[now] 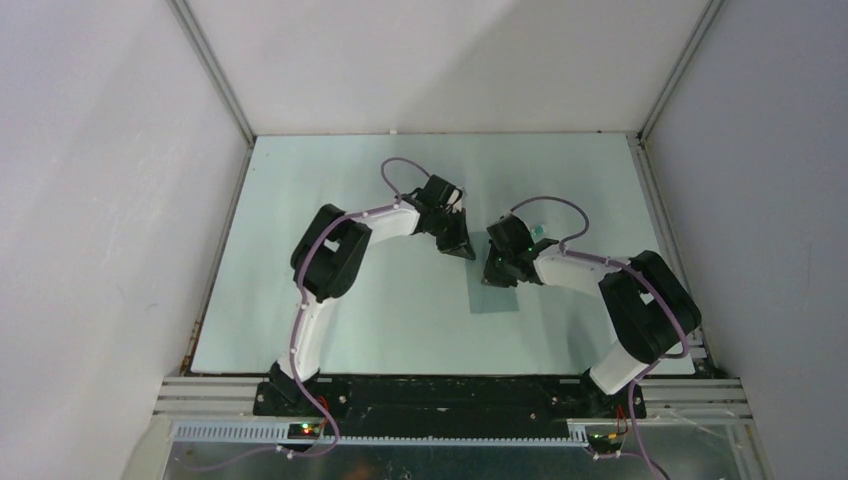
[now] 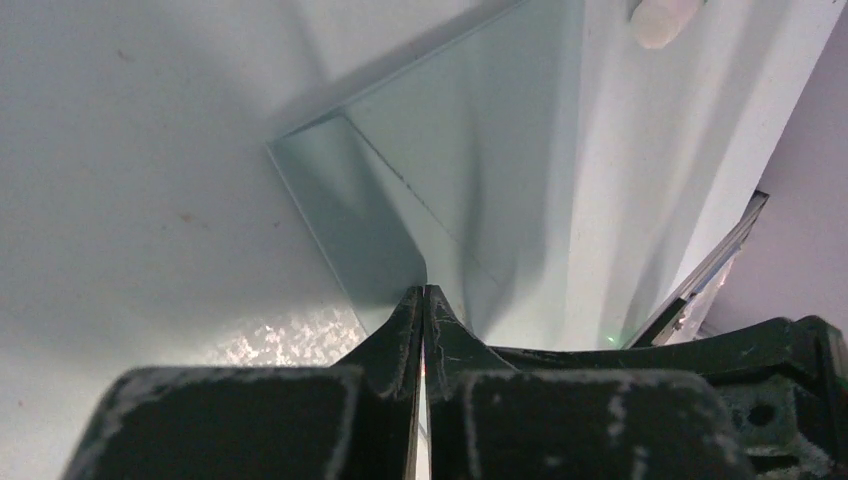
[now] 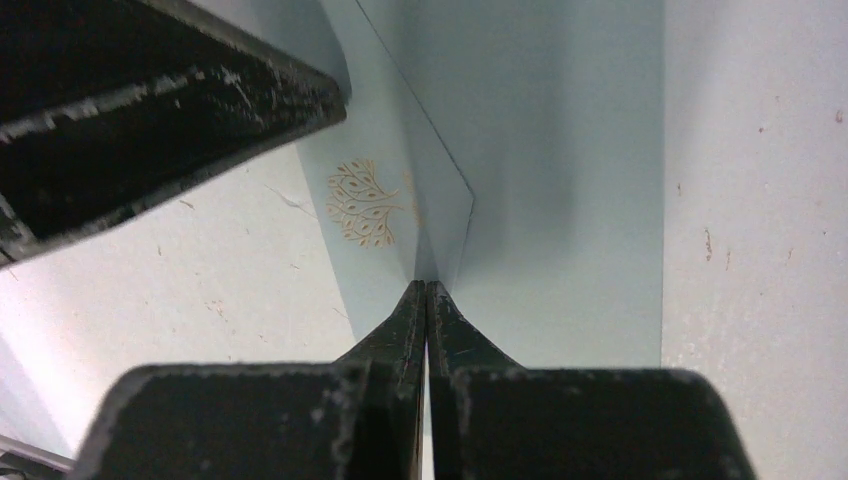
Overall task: Place the letter into the envelope and seal it
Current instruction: Seal the envelope flap on the envelope.
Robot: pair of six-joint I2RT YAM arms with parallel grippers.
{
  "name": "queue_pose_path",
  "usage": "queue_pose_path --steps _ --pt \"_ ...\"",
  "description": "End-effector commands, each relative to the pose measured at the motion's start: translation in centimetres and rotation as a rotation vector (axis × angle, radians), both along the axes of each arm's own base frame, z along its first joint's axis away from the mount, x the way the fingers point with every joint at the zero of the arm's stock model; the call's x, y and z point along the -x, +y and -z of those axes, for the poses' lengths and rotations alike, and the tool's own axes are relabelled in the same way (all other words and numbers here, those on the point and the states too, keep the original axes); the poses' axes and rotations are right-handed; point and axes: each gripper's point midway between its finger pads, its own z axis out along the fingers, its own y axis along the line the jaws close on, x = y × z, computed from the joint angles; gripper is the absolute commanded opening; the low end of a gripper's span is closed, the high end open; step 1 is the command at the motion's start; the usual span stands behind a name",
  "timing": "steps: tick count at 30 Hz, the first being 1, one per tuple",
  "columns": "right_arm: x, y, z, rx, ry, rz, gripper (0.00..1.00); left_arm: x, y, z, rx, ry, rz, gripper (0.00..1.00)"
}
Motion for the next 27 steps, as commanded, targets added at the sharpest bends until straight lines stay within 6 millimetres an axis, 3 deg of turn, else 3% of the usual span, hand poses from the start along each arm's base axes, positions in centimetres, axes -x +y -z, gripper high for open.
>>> queue_pose_path --steps 1,5,12,15,18,27 --pt "1.2 -0.6 0.0 0.031 0.004 -0.013 0.00 -1.7 0.0 0.1 -0.021 -0.050 0.004 0.04" --pt "-0.3 -0.9 0.1 0.015 -0.008 0.023 0.00 -0.8 0.1 0.8 -0.010 -0.026 0.020 0.04" --pt "-4.6 -0.5 0.4 -0.009 -0.032 0.080 0.00 0.6 0.1 1.8 -0.012 0.009 0.051 0.04" --pt "-5.1 -0.7 0.9 -0.002 -0.021 0.088 0.00 0.7 0.0 1.6 -0.012 0.007 0.057 0.04" --pt "-4.2 -1.1 1.3 0.029 -0.007 0.070 0.00 0.7 0.0 1.5 -0.014 0.005 0.060 0.04" --pt "3.0 -1.4 3.2 0.054 0.069 -0.011 0.00 0.5 0.1 1.4 -0.013 0.005 0.052 0.04"
